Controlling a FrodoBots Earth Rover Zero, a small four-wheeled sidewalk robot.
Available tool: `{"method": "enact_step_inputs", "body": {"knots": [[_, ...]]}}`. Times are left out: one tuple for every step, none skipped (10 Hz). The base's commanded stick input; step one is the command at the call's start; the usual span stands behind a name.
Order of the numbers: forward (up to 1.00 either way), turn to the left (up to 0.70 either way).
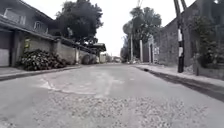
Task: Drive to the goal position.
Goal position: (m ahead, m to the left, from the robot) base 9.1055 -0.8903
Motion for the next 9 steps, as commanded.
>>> {"method": "enact_step_inputs", "body": {"knots": [[1.0, 0.0], [1.0, 0.0], [1.0, 0.0], [1.0, 0.0], [1.0, 0.0], [1.0, 0.0], [1.0, 0.0], [1.0, 0.0], [1.0, 0.0]]}}
